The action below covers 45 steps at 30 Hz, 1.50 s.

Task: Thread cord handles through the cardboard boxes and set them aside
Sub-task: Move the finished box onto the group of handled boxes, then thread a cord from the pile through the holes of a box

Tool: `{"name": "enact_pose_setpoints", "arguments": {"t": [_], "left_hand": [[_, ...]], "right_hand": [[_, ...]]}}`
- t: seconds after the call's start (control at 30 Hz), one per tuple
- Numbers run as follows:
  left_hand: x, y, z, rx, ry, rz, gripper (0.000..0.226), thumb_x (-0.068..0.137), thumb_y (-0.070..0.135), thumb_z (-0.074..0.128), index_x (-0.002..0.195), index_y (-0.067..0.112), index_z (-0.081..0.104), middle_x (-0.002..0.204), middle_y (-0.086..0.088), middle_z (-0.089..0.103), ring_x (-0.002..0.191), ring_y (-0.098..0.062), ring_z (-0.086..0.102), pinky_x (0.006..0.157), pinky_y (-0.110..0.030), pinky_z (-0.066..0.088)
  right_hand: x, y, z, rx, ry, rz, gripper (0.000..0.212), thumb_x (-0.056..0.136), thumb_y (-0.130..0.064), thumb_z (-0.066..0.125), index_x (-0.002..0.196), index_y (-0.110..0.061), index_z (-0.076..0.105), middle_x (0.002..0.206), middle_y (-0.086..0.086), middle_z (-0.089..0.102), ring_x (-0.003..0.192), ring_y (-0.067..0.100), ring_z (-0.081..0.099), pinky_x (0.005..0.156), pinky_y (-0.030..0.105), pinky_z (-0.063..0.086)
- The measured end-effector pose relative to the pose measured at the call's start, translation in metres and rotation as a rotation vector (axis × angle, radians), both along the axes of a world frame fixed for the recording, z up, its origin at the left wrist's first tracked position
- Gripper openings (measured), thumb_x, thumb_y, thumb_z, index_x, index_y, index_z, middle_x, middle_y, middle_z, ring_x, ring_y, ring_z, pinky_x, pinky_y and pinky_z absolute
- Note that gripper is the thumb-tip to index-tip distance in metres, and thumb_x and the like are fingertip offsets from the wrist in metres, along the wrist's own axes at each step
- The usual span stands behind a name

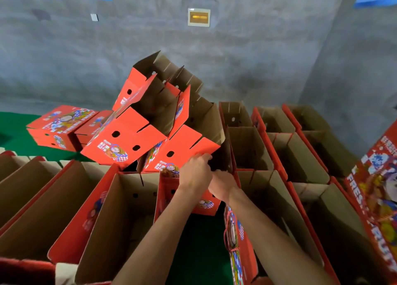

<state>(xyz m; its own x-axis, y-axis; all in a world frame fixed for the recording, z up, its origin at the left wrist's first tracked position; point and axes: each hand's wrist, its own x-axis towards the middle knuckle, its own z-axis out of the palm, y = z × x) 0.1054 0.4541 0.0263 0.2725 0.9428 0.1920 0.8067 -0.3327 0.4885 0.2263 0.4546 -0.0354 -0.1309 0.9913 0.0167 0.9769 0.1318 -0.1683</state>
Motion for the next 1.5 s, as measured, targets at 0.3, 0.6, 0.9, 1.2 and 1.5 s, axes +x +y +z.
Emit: {"name": "enact_pose_setpoints", "arguments": {"t": [0.3,0.6,0.9,1.2,1.5], "left_hand": [[-0.018,-0.047,0.002,-0.054,0.058,0.024,0.038,0.095,0.011,0.050,0.126,0.024,0.067,0.129,-0.008,0.065,0.120,-0.032,0.061,0.097,-0.041,0.049],[0.001,-0.170,-0.009,-0.232,-0.025,-0.040,0.028,0.099,0.033,0.050,0.097,0.015,0.070,0.107,-0.017,0.071,0.106,-0.043,0.064,0.094,-0.047,0.054],[0.006,-0.272,-0.020,-0.353,-0.110,-0.014,0.021,0.094,0.031,0.066,0.093,0.014,0.079,0.091,-0.008,0.076,0.088,-0.027,0.071,0.087,-0.042,0.059],[-0.005,-0.312,-0.012,-0.268,0.186,0.091,0.022,0.089,0.024,0.067,0.076,0.007,0.069,0.077,-0.009,0.070,0.084,-0.032,0.070,0.069,-0.031,0.050],[-0.013,-0.359,-0.004,-0.993,0.232,-0.082,0.026,0.087,0.020,0.066,0.100,-0.002,0.071,0.086,-0.013,0.079,0.074,-0.027,0.078,0.054,-0.027,0.060]], "right_hand": [[-0.026,-0.103,0.014,-0.259,0.008,0.098,0.031,0.103,-0.027,0.057,0.128,-0.009,0.063,0.120,0.016,0.069,0.110,0.037,0.066,0.090,0.042,0.050],[-0.058,-0.231,0.017,-0.209,-0.153,0.176,0.036,0.106,-0.026,0.048,0.130,0.000,0.058,0.129,0.024,0.065,0.116,0.042,0.061,0.096,0.046,0.048],[-0.078,-0.328,-0.009,-0.094,-0.116,0.216,0.040,0.105,-0.021,0.050,0.142,-0.008,0.054,0.106,-0.007,0.063,0.087,0.004,0.053,0.075,0.010,0.042],[-0.021,-0.418,-0.001,0.542,0.531,0.475,0.021,0.098,-0.016,0.060,0.086,-0.004,0.072,0.087,0.009,0.073,0.081,0.023,0.066,0.077,0.030,0.053],[0.053,-0.447,-0.073,0.149,0.813,-0.198,0.018,0.101,-0.033,0.058,0.089,-0.022,0.067,0.081,-0.012,0.070,0.075,0.005,0.068,0.069,0.034,0.058]]}}
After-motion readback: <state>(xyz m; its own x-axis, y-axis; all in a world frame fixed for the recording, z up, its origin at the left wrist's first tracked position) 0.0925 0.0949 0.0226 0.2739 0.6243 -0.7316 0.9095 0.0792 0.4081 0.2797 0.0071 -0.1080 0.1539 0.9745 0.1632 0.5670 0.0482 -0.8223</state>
